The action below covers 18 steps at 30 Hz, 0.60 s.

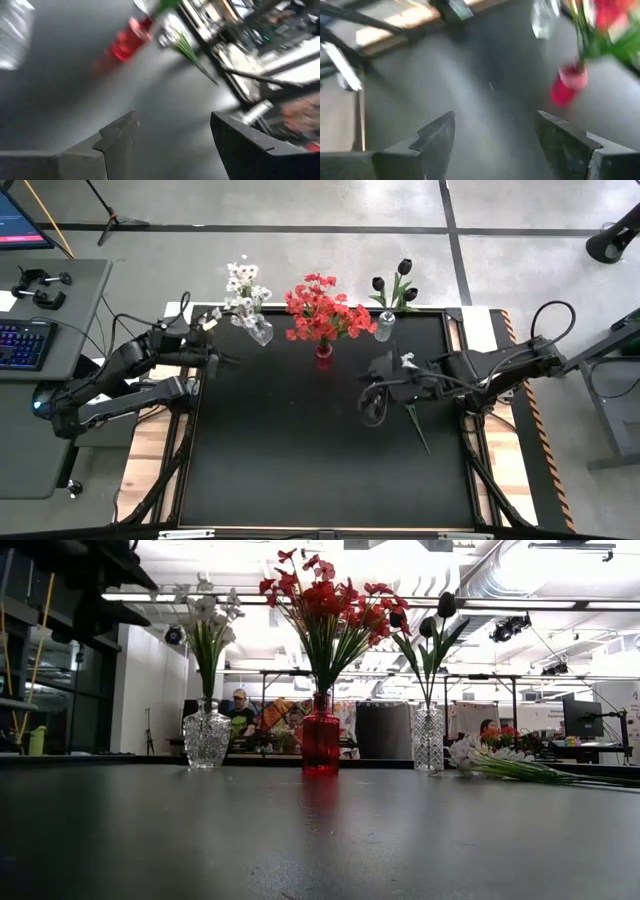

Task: Sort flowers into vase by color
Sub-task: Put the white flowers into the left transparent flower vase

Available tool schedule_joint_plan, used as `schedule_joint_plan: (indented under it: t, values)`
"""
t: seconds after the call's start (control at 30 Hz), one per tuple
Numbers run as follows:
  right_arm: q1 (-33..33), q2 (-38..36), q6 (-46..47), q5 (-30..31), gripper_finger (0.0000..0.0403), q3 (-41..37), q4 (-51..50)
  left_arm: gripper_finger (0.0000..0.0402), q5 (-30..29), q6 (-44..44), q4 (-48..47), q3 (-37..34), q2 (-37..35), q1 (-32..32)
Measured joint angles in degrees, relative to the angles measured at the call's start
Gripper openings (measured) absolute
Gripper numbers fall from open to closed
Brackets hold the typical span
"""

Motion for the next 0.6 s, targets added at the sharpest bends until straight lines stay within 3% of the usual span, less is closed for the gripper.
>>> schedule_joint_plan:
  t: [0.2,0.33,0.47,0.6]
  values:
    - [0.26,0.42,19.74,-5.17,0.0263,-6.46,-14.88,0.0241,7.58,-6.82,-0.47,0.00,-0.49,-4.36]
    - [0.26,0.22,30.51,-12.26,0.0263,-18.44,-13.88,0.0241,7.33,-10.92,4.71,-0.40,-0.44,-9.08]
    - [-1.21,0.16,35.39,-17.09,0.0263,-29.98,-8.92,0.0241,2.17,-16.55,19.74,-2.86,-0.42,-15.17]
    - [-7.49,0.14,38.76,-17.31,0.0263,-37.69,-8.35,0.0241,-6.86,-18.12,35.78,-5.70,1.91,-22.88]
